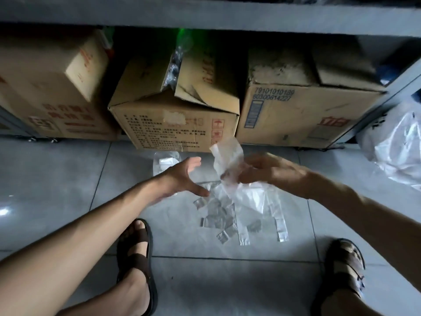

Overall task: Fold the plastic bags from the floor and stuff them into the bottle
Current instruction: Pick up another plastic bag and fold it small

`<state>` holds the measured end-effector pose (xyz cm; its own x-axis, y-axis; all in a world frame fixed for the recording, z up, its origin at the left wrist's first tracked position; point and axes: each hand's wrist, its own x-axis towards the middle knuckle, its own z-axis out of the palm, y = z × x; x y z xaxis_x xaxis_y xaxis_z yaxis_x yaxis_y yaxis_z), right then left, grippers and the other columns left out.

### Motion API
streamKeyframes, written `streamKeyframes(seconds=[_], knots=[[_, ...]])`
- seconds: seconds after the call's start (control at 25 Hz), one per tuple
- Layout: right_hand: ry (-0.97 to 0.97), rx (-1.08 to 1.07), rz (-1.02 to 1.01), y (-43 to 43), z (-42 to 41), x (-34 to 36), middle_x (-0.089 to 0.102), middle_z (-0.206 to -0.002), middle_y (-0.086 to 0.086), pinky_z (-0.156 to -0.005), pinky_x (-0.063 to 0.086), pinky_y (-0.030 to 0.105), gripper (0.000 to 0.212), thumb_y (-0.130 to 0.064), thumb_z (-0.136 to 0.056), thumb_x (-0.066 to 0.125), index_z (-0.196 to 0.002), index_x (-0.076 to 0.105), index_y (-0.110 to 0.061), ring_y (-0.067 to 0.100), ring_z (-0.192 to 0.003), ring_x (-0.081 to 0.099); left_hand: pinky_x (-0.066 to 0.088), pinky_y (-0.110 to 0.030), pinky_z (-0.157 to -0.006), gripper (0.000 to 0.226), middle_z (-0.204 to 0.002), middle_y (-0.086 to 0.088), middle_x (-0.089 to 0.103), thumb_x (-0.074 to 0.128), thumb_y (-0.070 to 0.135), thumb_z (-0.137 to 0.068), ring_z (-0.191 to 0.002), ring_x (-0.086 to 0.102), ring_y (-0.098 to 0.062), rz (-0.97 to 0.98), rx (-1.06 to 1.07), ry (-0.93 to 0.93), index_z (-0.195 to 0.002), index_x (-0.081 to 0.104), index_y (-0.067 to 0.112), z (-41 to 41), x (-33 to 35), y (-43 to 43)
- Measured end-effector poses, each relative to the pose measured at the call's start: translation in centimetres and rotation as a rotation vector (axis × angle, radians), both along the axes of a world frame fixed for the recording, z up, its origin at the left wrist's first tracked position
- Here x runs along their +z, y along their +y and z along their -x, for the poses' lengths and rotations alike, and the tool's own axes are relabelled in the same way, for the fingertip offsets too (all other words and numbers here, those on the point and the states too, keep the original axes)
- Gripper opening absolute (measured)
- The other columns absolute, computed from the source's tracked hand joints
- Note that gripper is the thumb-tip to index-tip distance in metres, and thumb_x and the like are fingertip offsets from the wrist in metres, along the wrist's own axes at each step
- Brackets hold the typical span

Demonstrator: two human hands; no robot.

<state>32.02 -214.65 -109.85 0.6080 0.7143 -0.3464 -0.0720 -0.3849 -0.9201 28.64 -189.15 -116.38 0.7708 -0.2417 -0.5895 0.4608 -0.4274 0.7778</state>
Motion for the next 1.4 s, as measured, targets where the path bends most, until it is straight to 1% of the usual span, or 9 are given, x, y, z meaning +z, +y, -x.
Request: streamKeyframes(seconds=[0.08, 0.24, 0.44, 0.64, 0.8, 1.04, 1.16, 1.32, 1.4], knots=[[0.048, 0.009, -0.063, -0.6, 0.1, 4.6, 0.072, -0.107, 0.018, -0.097, 0.045, 0.055, 0.021, -0.009, -0.088, 0.059, -0.1, 0.074, -0.001, 0.042, -0.106, 0.063, 0.032, -0.013, -0.1, 0.093, -0.15, 0.009, 0.045, 0.091, 0.016, -0.067, -0.141, 0.036, -0.005, -0.018, -0.119, -0.099, -0.146, 0.042, 0.018, -0.5, 3.8, -0.8], [0.257, -0.132, -0.223, -1.8, 1.3, 11.9, 0.063, -0.05, -0.01, -0.061, 0.048, 0.017, 0.066, 0.006, -0.09, 0.025, -0.046, 0.068, -0.018, 0.002, -0.049, 0.059, 0.043, -0.008, -0.085, 0.06, -0.118, 0.019, 0.068, 0.09, 0.019, -0.065, -0.123, 0.056, -0.006, 0.096, -0.076, -0.141, -0.12, 0.065, 0.021, -0.4, 10.4, -2.4], [0.408, -0.505, -0.418, -4.5, 1.7, 13.6, 0.068, -0.064, 0.003, -0.063, 0.056, 0.024, 0.036, -0.016, -0.09, 0.047, -0.065, 0.072, -0.012, 0.014, -0.059, 0.065, 0.055, -0.037, -0.095, 0.026, -0.105, -0.014, 0.076, 0.076, 0.016, -0.079, -0.096, 0.073, -0.025, 0.312, -0.059, -0.133, -0.1, 0.075, 0.002, 1.3, 14.8, -4.4], [0.591, -0.71, -0.527, -6.3, 4.0, 12.4, 0.072, -0.113, 0.016, -0.1, 0.052, 0.036, 0.057, -0.049, -0.094, 0.048, -0.118, 0.07, -0.003, 0.024, -0.107, 0.069, 0.043, -0.056, -0.108, 0.062, -0.106, -0.013, 0.075, 0.09, 0.03, -0.057, -0.105, 0.069, -0.031, 0.258, 0.3, -0.088, -0.109, 0.065, 0.007, 2.8, 19.5, -6.0], [0.497, -0.737, -0.381, -5.2, 7.7, 13.4, 0.073, -0.112, 0.015, -0.103, 0.049, 0.043, 0.041, -0.029, -0.087, 0.065, -0.119, 0.067, -0.002, 0.027, -0.097, 0.071, 0.045, -0.051, -0.108, 0.008, -0.092, -0.006, 0.078, 0.079, 0.018, -0.079, -0.098, 0.07, -0.025, 0.258, 0.394, -0.102, -0.083, 0.075, 0.013, 4.1, 22.4, -7.1], [0.196, -0.837, -0.334, -5.7, 10.0, 17.4, 0.074, -0.086, 0.01, -0.075, 0.062, 0.031, 0.014, -0.014, -0.093, 0.063, -0.089, 0.074, -0.005, 0.017, -0.071, 0.07, 0.06, -0.032, -0.07, 0.018, -0.089, -0.006, 0.078, 0.064, 0.014, -0.093, -0.073, 0.075, -0.016, 0.288, 0.362, -0.133, -0.083, 0.08, 0.013, 5.8, 24.0, -7.5], [0.132, -0.869, -0.32, -6.1, 10.4, 18.0, 0.074, -0.082, 0.008, -0.074, 0.062, 0.03, 0.016, -0.014, -0.095, 0.062, -0.092, 0.073, -0.003, 0.017, -0.068, 0.07, 0.059, -0.036, -0.08, 0.015, -0.093, -0.001, 0.078, 0.071, 0.022, -0.088, -0.082, 0.074, -0.014, 0.243, 0.41, -0.189, -0.098, 0.078, 0.014, 6.2, 24.1, -7.7], [0.108, -0.878, -0.285, -5.9, 10.2, 17.7, 0.075, -0.082, 0.007, -0.075, 0.061, 0.032, 0.019, -0.016, -0.096, 0.06, -0.095, 0.072, -0.001, 0.016, -0.068, 0.069, 0.044, -0.054, -0.106, 0.056, -0.11, 0.001, 0.076, 0.087, 0.05, -0.059, -0.115, 0.066, -0.025, 0.189, 0.36, -0.29, -0.107, 0.077, 0.023, 6.0, 24.6, -7.1], [0.1, -0.903, -0.282, -6.0, 10.0, 17.6, 0.075, -0.083, 0.008, -0.07, 0.062, 0.029, 0.018, -0.015, -0.096, 0.06, -0.095, 0.071, -0.002, 0.014, -0.064, 0.068, 0.042, -0.058, -0.106, 0.047, -0.108, -0.002, 0.076, 0.083, 0.043, -0.068, -0.114, 0.066, -0.027, 0.207, 0.316, -0.351, -0.11, 0.074, 0.025, 5.9, 24.9, -6.6]])
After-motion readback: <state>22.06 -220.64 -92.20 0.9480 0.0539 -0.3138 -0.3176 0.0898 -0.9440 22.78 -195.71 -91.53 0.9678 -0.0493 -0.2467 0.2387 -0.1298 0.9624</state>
